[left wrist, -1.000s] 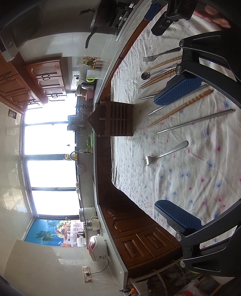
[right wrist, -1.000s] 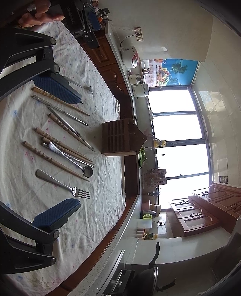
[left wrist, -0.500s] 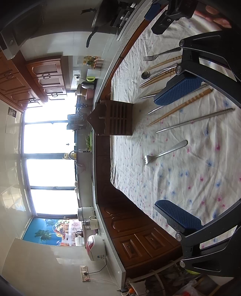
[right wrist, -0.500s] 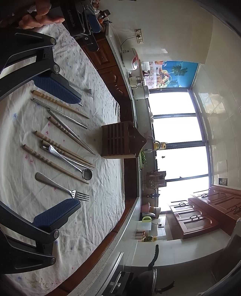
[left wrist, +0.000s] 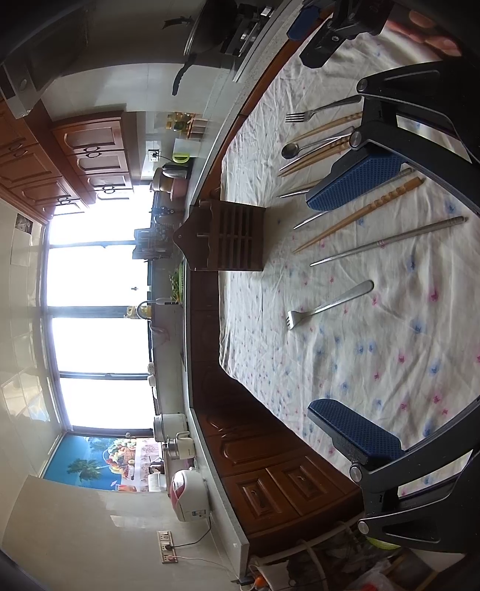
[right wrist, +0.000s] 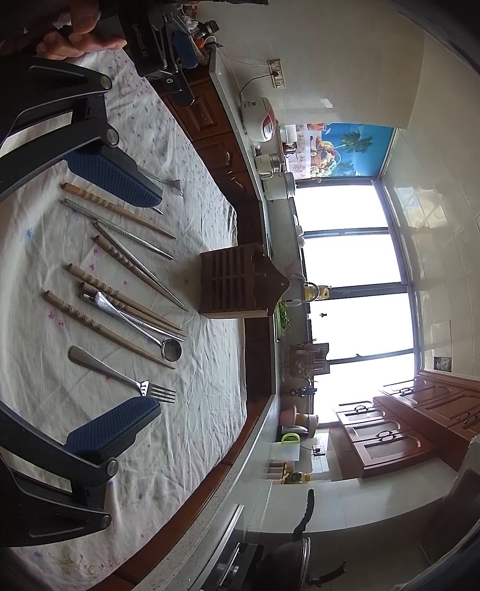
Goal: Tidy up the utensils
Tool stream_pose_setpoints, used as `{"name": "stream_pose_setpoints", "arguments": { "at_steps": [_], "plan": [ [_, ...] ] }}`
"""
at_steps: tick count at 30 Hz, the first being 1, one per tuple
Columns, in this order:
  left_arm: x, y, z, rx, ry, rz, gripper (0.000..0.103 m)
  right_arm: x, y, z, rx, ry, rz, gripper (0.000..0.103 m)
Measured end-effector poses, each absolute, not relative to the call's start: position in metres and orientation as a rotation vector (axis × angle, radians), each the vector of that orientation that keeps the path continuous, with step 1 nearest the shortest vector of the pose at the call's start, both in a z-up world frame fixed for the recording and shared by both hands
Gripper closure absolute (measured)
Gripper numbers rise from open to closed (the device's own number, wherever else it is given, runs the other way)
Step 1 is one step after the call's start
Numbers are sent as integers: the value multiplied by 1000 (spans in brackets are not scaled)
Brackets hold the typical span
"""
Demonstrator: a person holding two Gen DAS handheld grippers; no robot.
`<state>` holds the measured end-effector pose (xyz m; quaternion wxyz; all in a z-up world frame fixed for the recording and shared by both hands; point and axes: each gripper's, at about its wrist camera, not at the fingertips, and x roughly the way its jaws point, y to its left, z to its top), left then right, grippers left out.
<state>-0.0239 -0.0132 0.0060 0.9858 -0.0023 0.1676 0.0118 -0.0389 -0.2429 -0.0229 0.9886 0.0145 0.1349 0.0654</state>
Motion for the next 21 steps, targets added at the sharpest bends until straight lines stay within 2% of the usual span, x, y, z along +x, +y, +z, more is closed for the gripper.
{"name": "stream_pose_setpoints", "arguments": {
  "at_steps": [12,21],
  "plan": [
    [-19,-11,4,-22,357,13,0,-38,-243,-21,33,270,132,0],
    [13,-7,-1,-90,506,-52,0,-31,-244,-13,47,295,138,0]
  ]
}}
